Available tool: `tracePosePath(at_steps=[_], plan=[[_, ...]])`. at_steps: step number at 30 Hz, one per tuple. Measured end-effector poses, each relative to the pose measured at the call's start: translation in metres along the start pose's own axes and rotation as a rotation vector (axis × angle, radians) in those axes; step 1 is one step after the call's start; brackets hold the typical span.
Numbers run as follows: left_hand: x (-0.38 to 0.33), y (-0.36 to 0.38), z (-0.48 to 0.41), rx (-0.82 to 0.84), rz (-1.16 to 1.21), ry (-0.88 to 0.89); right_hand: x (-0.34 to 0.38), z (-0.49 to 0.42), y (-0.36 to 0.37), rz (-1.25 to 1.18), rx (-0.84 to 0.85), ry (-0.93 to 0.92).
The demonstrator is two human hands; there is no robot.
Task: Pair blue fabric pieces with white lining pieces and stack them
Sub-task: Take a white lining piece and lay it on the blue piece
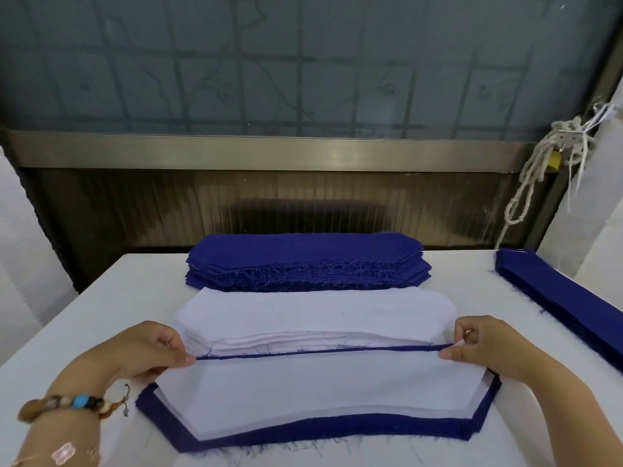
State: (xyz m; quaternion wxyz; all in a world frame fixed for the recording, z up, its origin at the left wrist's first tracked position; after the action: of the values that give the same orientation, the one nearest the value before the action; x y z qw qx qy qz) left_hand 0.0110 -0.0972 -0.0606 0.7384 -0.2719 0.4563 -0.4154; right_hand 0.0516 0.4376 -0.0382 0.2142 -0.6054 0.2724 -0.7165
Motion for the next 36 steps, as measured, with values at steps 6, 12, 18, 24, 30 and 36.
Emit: tracePosePath(at_steps=[6,12,18,24,30,36], plan=[[0.002,-0.002,-0.001,0.002,-0.027,-0.003,0.002,0.000,-0.003,0.084,-0.027,-0.020],[0.001,-0.004,0.002,-0.029,-0.063,-0.026,0.007,0.000,0.003,0.042,0.008,-0.063],[-0.006,-0.037,0.012,-0.423,0.011,-0.085,0.019,0.005,0.001,-0.098,-0.026,-0.126],[-0.062,-0.009,0.027,-0.128,0.347,0.225,0.040,0.012,0.020,-0.339,0.077,-0.141],[-0.088,0.061,0.038,0.394,0.166,0.307,0.040,0.012,0.048,-0.399,0.220,-0.106],[-0.081,0.062,0.032,0.366,0.200,0.251,0.035,0.008,0.053,-0.345,0.171,-0.066]])
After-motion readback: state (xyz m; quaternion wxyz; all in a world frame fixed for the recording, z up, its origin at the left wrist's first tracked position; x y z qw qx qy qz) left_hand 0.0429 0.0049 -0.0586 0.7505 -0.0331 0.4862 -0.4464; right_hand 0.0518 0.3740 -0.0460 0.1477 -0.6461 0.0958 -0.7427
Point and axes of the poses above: each hand's wrist, its own z-axis away from the middle knuckle, its own y-axis out of the palm, x = y × z, the point moved 9 cm from there along -z, towards the middle knuckle, and after that the axes turned 15 degrees about -z, right-handed, at the moved point
